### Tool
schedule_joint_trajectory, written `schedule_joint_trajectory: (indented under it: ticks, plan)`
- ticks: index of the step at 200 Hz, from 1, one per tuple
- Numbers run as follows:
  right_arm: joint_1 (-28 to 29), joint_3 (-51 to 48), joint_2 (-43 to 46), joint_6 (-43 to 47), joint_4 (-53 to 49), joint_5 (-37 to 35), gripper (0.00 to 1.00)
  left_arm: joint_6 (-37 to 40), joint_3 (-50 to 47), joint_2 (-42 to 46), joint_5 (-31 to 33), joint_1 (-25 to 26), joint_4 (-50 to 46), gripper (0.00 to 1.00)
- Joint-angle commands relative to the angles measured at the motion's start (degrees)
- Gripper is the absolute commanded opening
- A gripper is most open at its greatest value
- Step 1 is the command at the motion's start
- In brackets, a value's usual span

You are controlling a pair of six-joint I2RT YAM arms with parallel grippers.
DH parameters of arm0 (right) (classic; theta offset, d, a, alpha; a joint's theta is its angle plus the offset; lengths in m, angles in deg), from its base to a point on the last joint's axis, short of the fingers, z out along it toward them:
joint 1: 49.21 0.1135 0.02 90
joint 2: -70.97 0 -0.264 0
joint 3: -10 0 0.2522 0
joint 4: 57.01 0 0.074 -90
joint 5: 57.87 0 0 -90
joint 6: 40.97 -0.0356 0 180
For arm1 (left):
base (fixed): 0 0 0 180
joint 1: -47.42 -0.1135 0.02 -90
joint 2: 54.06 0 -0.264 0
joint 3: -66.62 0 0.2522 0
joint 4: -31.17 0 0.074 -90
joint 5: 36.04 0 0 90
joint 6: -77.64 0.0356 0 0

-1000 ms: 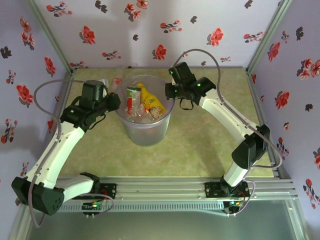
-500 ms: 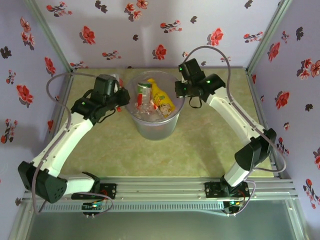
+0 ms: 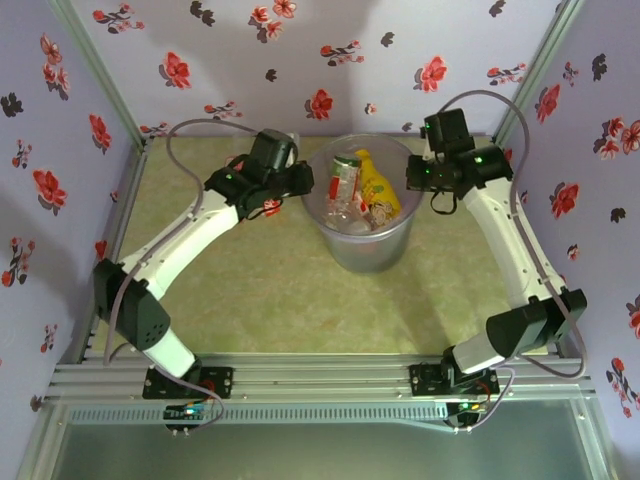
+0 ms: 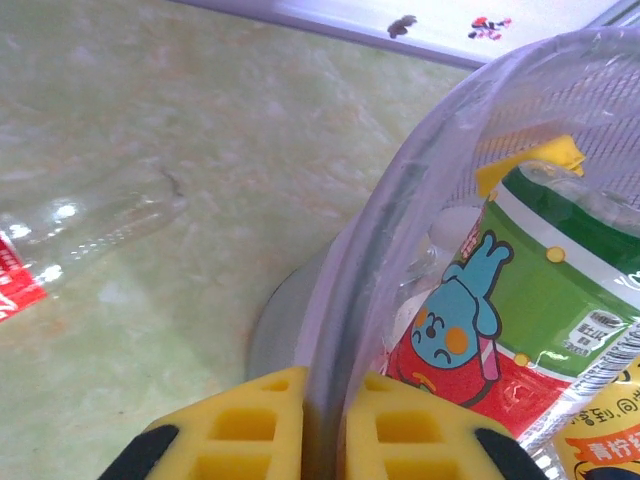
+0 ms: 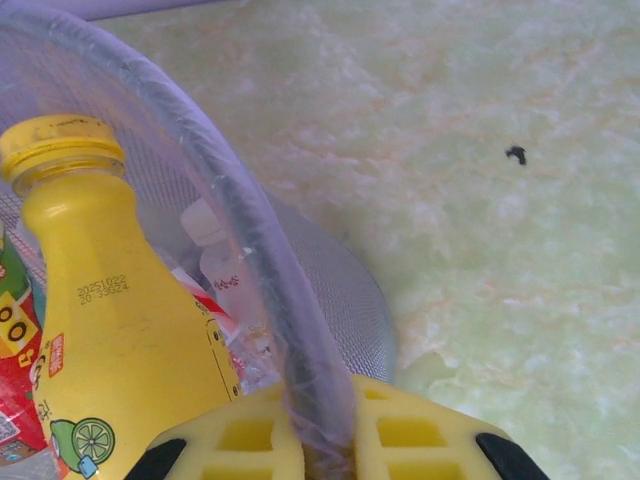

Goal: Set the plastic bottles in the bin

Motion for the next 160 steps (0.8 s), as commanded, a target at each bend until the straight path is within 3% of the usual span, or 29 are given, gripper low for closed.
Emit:
schedule_joint_trajectory:
  ticks: [1, 40, 64, 98, 108, 116, 129, 148, 160]
  plan:
    - [-0.87, -2.06, 3.08, 0.04, 3.43, 5.30, 0.00, 1.13, 5.41, -1.24, -3.92, 2.40, 5.42, 0.06]
    - [-4.61, -7.03, 5.81, 0.77, 4.78, 6.84, 0.00, 2.03, 9.58, -4.49, -3.89, 4.06, 4.16, 0.07]
    - [-6.98, -9.39, 7.12, 1.29, 5.45, 8.33, 0.00, 3.15, 11.01, -5.45, -3.87, 4.64, 4.06, 0.26]
    - [-7.76, -10.69, 7.27, 1.60, 5.90, 9.24, 0.00, 6.50, 11.95, -4.76, -3.84, 4.55, 3.95, 0.38]
    - [-7.85, -11.02, 7.49, 1.56, 6.07, 9.02, 0.00, 8.04, 12.50, -4.31, -4.56, 4.39, 3.63, 0.49]
    - [-7.94, -11.44, 7.58, 1.48, 6.20, 8.88, 0.00, 9.46, 12.92, -3.84, -5.45, 4.13, 3.19, 0.66]
    - [-8.17, -12.00, 7.75, 1.15, 6.68, 8.86, 0.00, 11.17, 13.15, -2.64, -6.98, 3.16, 2.68, 0.84]
    - [-8.14, -12.17, 7.67, 0.71, 6.73, 9.30, 0.00, 12.38, 12.05, 0.27, -9.40, 0.92, 2.46, 0.99]
    - [-8.13, -12.25, 7.71, 0.56, 6.80, 9.73, 0.00, 13.15, 10.94, 2.49, -10.10, -1.06, 1.56, 1.00]
